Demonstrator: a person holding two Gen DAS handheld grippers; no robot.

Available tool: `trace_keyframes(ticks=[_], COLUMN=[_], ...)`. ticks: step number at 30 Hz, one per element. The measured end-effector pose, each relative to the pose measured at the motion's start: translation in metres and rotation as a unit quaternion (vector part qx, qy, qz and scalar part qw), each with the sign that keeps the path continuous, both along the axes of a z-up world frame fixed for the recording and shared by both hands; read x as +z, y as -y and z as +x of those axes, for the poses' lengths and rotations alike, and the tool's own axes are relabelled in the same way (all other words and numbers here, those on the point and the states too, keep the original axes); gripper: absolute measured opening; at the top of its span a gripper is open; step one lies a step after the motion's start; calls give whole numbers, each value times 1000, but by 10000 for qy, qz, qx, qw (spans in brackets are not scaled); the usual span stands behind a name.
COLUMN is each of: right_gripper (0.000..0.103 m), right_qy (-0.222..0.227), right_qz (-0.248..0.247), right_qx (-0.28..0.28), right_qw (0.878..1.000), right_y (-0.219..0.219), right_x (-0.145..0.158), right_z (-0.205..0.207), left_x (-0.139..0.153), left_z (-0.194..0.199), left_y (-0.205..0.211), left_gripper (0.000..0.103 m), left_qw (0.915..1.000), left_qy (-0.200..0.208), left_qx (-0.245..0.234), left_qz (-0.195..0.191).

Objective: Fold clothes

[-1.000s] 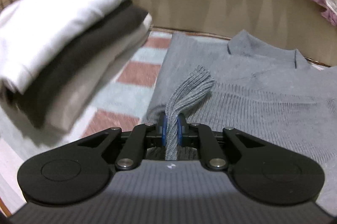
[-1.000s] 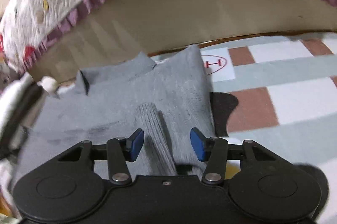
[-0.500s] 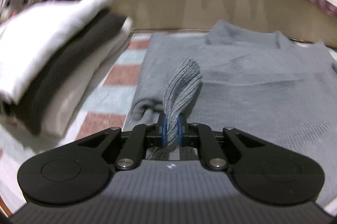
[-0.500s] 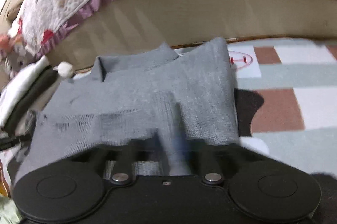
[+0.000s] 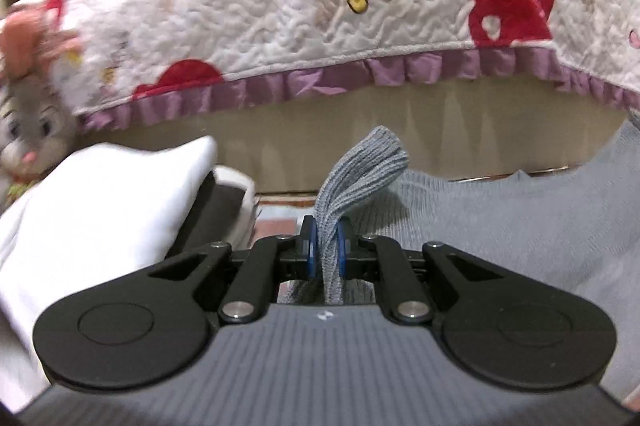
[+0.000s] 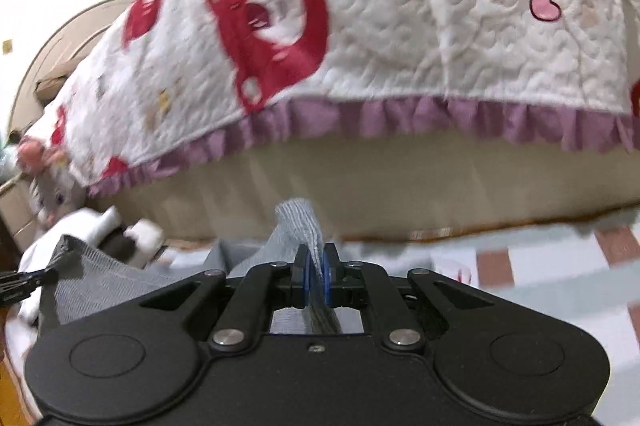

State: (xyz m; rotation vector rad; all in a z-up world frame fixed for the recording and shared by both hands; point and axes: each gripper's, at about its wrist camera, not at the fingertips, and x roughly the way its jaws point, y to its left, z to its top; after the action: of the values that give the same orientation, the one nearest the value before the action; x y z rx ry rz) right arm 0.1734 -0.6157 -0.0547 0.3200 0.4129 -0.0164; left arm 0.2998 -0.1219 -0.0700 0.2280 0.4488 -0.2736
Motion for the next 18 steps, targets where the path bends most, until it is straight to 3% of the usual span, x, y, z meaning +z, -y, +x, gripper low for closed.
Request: trace_keyframes(ticks=[3,5,6,7,9,13,15,18], right_gripper=[7,9,19,27,30,34,42,53], right_qy=[-175,-459,-779,-1123,-1597,-1481,-1462,-1636], right_qz=[-344,-377,-304,-244,-65,664,689,476], right_qx=[-183,-310,-499,-740,-1107,-714,-441,-224], right_qw=[9991,9978,9952,9906,9809,9842,9859,9851], right_y=[17,28,35,38,43,35,22,5], right_x=[-10,-29,-44,-57,-76,-82,-82,-79], right_z=[49,78,91,98,98,42,8,-25], left_x=[-18,-43,-56,-67,-87,-106,-103,-97], left_z=[56,86,93,91,81,34,15,-12], left_y=[28,41,45,45,41,31,25,16], left_gripper=[19,26,26,26,26,28,38,41], left_qw=[9977,9917,9885,9877,9862,9850,9860,9853], left_qy=[-89,-566,-776,-935,-1213,-1221,-1328,-1502], left_qx=[4,203,306,378,469,498,596,748], left_qz=[669,1135,1262,1198,1027,1113,814,327])
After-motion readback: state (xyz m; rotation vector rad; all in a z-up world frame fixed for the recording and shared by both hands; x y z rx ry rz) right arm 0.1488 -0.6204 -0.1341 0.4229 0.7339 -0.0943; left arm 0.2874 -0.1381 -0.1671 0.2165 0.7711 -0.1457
